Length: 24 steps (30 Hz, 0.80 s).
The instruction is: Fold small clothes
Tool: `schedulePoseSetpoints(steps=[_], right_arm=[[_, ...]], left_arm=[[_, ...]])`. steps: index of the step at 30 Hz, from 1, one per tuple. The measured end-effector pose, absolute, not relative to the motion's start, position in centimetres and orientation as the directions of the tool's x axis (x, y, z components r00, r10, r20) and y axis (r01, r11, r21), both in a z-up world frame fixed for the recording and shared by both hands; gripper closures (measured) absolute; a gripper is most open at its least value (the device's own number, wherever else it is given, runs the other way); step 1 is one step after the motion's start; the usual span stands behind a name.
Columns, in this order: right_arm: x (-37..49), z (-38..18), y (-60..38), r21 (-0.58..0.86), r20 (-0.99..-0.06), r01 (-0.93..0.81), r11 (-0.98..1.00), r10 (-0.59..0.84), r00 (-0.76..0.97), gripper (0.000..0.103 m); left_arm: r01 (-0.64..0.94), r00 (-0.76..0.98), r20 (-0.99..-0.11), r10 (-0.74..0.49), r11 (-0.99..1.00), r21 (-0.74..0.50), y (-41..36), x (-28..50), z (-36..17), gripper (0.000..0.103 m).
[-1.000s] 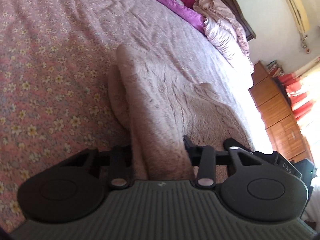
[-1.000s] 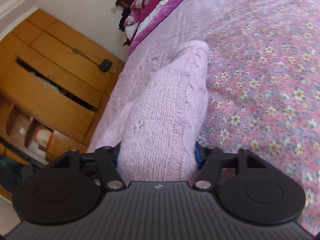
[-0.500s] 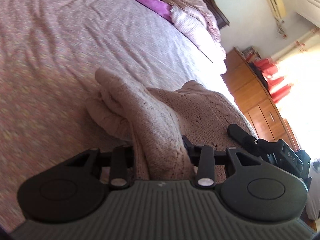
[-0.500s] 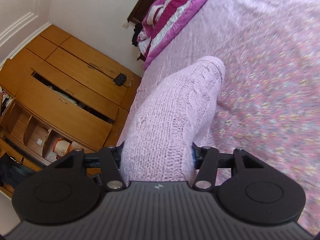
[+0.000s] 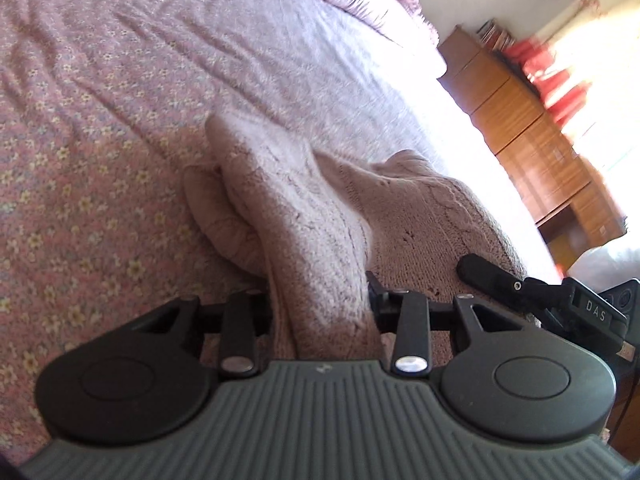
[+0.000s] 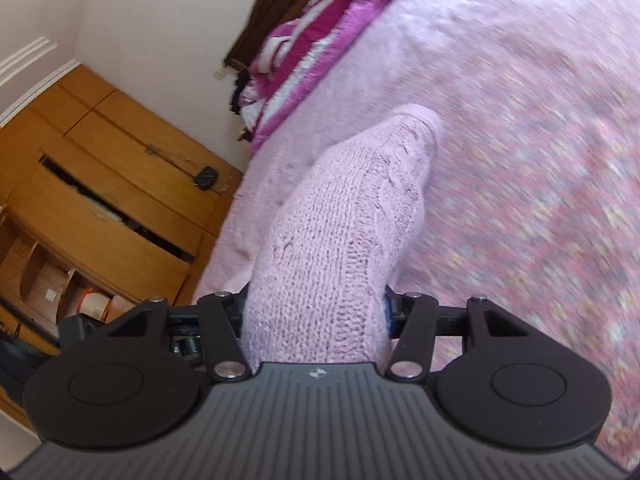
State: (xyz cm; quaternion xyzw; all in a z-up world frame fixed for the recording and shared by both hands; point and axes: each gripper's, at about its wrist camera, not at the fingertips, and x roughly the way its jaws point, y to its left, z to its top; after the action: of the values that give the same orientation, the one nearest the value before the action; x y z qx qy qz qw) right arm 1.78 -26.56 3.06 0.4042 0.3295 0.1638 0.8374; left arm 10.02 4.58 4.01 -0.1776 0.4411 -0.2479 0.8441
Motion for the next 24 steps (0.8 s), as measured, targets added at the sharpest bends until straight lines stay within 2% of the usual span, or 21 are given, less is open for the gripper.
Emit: schedulePoseSetpoints(steps=[9,12,14,18,20,24], right_arm=[[0.7,-0.3,-26.8,0.719,-0.498,0.035,0.695,0.48,0.722,0.039],[0.5,-0.6,-26.8,0.71,-0.501,0.037,0.704,0.467,0.728,0.034],[0.2,-0.5,-26.7,0.699,-0.504,0.041,0.713,0.451,0.737,0.028],[-0.7,0.0,-26.4,0.677,-0.508,0.038,0.735,0.429,0.747,0.02],[-1.3,0.5,-26.4,0.665,-0.509,0.032,0.746,0.422,0.75,0.016],[-2.7,1.8,-26.4,0.636,-0.502,0.016,0.772,0.398,0.768,0.012]], left_arm=[[0.247,0.501,-0.699,-0.51,0.859,-0.449,4.2,9.2,3.8,0.049],[0.239,0.51,-0.709,-0.487,0.872,-0.426,4.0,8.7,4.2,0.044],[0.224,0.521,-0.72,-0.459,0.887,-0.403,3.9,8.4,4.5,0.036],[0.21,0.537,-0.724,-0.432,0.9,-0.382,4.1,7.3,5.3,0.034],[0.197,0.552,-0.725,-0.413,0.909,-0.368,4.1,6.7,5.6,0.028],[0.173,0.579,-0.734,-0.356,0.933,-0.315,4.0,5.5,6.2,0.028]])
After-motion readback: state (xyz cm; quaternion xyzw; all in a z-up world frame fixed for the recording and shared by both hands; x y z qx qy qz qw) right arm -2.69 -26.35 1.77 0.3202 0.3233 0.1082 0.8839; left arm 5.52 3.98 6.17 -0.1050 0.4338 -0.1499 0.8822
